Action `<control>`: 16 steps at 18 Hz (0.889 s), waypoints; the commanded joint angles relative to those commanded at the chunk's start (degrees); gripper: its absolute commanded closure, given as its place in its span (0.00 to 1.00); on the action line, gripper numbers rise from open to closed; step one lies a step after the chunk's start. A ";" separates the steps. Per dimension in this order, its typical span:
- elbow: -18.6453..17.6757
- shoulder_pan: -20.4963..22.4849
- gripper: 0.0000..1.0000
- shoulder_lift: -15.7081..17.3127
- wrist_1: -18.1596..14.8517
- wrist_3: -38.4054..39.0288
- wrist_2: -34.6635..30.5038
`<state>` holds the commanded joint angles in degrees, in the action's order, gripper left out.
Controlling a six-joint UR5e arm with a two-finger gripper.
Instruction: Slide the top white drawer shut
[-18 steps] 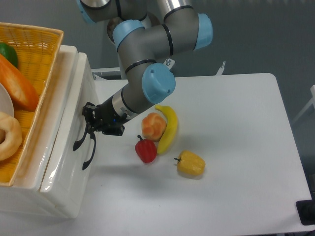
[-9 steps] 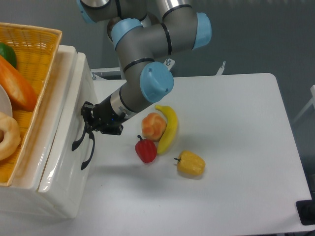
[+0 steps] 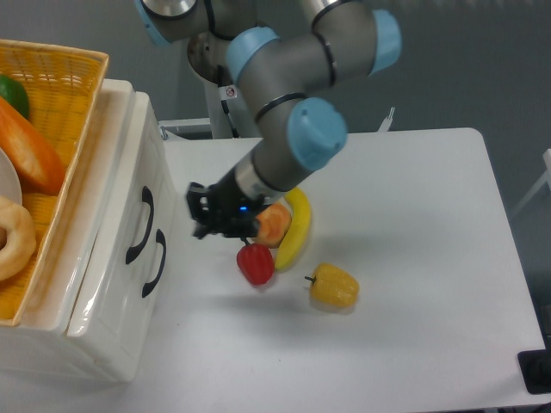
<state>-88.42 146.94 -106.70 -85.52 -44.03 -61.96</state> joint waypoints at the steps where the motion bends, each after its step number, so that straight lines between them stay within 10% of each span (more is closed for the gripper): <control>1: 0.18 1.23 0.65 -0.18 0.09 -0.61 -0.70; 16: 0.27 19.60 0.45 -1.05 2.20 -11.95 -15.20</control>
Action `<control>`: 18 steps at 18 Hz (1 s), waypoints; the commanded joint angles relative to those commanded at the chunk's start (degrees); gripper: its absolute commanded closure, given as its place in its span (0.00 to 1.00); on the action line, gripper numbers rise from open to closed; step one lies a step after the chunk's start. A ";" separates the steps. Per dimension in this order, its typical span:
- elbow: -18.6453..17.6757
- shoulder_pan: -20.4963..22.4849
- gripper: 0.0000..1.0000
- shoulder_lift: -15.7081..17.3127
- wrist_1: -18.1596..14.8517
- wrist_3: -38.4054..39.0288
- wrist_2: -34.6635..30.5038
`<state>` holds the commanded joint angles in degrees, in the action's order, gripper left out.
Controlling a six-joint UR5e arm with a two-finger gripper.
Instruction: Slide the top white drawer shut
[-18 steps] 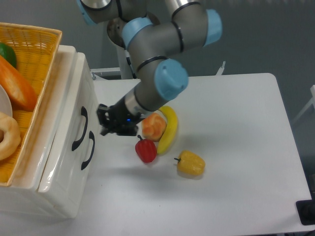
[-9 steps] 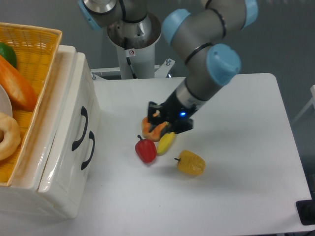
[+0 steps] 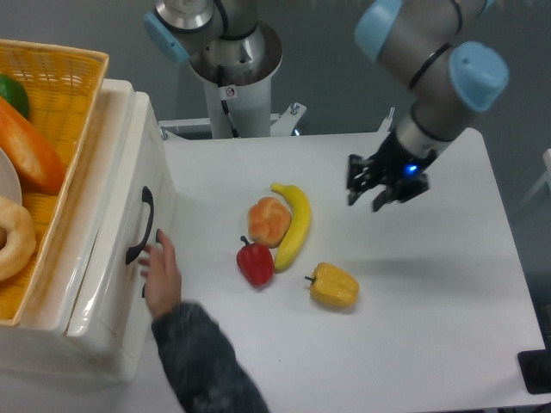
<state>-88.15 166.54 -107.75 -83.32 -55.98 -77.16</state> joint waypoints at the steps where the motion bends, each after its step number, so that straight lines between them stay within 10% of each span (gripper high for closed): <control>1: 0.09 0.62 0.42 -0.35 0.61 -0.62 -0.53; 4: 0.09 2.20 0.38 -1.06 2.98 -0.97 -3.07; 8: 0.17 2.64 0.03 -2.20 5.97 -3.35 -4.75; 18: 2.20 7.29 0.00 -5.62 10.98 -17.30 -7.30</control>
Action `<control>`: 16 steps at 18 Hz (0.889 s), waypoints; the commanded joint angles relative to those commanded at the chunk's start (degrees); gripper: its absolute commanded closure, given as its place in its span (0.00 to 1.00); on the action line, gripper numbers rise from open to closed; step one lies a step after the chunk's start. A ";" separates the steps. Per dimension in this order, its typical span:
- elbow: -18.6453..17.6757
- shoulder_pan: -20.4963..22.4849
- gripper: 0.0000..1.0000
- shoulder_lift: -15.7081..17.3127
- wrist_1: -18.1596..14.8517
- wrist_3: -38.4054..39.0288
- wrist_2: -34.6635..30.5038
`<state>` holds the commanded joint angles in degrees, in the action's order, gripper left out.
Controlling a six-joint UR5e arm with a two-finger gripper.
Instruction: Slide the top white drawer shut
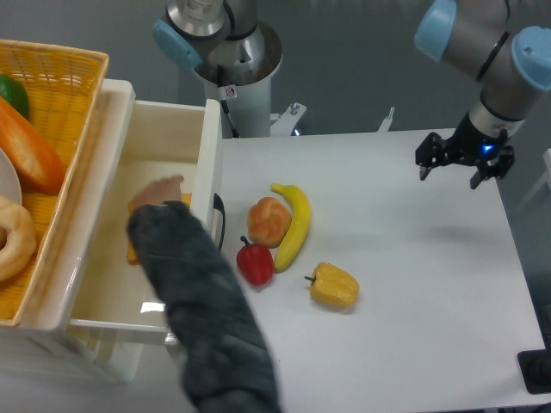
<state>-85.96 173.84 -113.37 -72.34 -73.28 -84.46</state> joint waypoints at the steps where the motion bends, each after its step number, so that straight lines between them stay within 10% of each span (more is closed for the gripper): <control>1: 0.00 0.71 0.00 -0.35 0.53 -1.85 -0.09; 16: 2.11 2.12 0.00 -5.19 7.48 -26.01 -7.10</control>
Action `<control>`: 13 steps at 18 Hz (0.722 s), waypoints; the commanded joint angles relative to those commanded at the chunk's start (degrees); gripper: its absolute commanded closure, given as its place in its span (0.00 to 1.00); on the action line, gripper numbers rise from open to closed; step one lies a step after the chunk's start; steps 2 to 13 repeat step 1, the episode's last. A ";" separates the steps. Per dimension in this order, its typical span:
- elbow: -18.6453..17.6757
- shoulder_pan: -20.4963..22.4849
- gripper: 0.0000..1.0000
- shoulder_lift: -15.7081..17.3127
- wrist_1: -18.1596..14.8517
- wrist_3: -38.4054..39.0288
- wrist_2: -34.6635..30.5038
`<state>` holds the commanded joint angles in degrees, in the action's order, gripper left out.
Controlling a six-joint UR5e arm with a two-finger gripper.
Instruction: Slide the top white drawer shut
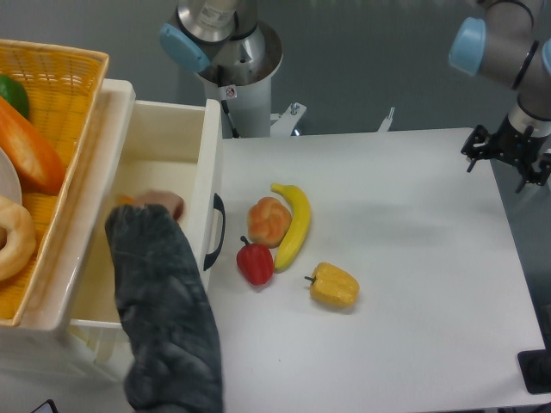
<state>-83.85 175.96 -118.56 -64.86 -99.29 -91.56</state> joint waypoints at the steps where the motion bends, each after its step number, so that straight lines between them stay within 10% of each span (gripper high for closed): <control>1: 0.35 -0.09 0.00 0.00 -0.18 -2.29 -2.28; 13: 0.35 -0.09 0.00 0.00 -0.18 -2.29 -2.28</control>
